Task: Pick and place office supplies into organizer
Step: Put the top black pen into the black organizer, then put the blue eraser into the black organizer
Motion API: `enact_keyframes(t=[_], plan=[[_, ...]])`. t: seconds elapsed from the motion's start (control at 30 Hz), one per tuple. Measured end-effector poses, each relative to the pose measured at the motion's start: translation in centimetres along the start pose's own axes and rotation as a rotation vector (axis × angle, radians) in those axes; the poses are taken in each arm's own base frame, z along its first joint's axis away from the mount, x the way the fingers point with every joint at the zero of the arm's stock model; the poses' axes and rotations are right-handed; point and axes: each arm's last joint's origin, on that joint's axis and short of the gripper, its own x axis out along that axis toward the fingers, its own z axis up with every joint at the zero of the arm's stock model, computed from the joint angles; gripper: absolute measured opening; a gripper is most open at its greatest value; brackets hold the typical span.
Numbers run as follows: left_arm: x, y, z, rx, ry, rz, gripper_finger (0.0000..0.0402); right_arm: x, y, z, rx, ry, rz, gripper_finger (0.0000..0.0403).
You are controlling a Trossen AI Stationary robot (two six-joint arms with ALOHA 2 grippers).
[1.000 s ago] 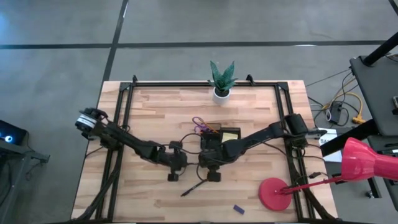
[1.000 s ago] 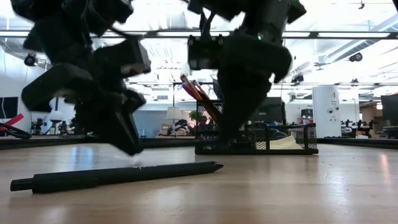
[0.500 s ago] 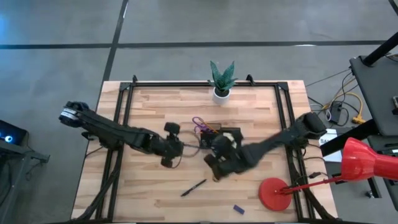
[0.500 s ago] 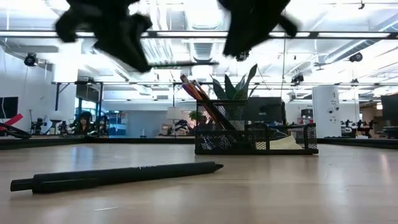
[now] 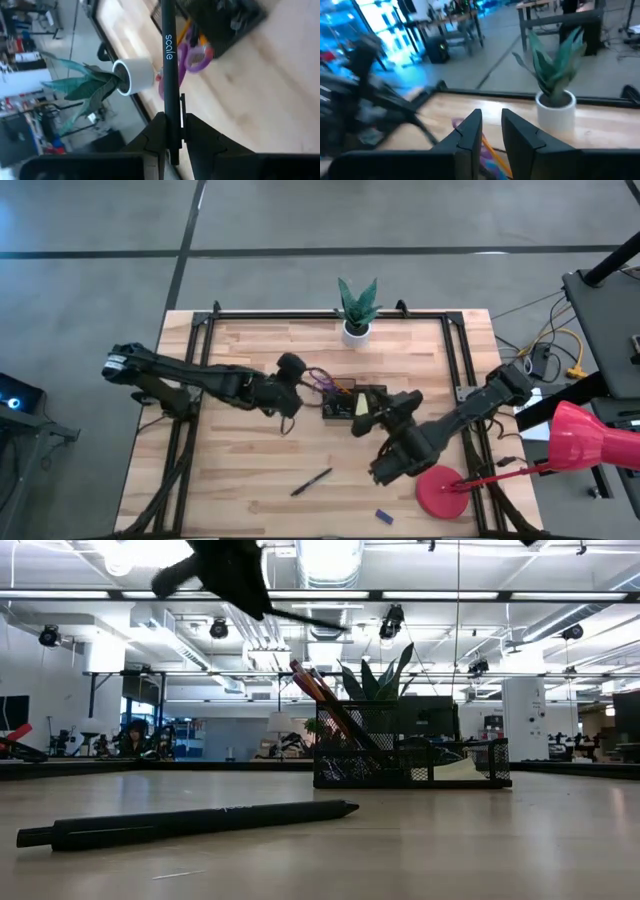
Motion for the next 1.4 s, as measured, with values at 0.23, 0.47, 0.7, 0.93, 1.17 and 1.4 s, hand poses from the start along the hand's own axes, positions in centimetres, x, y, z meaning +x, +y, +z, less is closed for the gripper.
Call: enact_keyframes(t=[0.23, 0.47, 0.7, 0.93, 1.17, 1.4], plan=[[3.2, 1.3, 1.1, 0.233, 0.089, -0.002, 0.0043, -0.6, 0.4, 3.1, 0.046, -0.074, 0.053, 0.0057], [6.9, 2.4, 2.1, 0.406, 0.257, 0.017, 0.0044, -1.4, 0.9, 6.5, 0.014, -0.113, 0.079, 0.0054], [9.4, 2.4, 3.7, 0.449, 0.282, -0.005, 0.0044, -1.7, 1.2, 7.6, -0.047, -0.114, 0.078, 0.0054], [11.1, 1.5, 4.6, 0.472, 0.310, -0.020, 0.0045, -1.6, 1.1, 7.4, -0.057, -0.110, 0.076, 0.0054], [10.7, 1.1, 6.1, 0.441, 0.242, 0.029, 0.0085, -1.5, 1.0, 7.0, -0.076, -0.103, 0.073, 0.0054], [9.0, 0.5, 7.2, 0.414, 0.227, 0.073, 0.0139, -1.5, 1.0, 7.0, -0.082, -0.099, 0.072, 0.0054]])
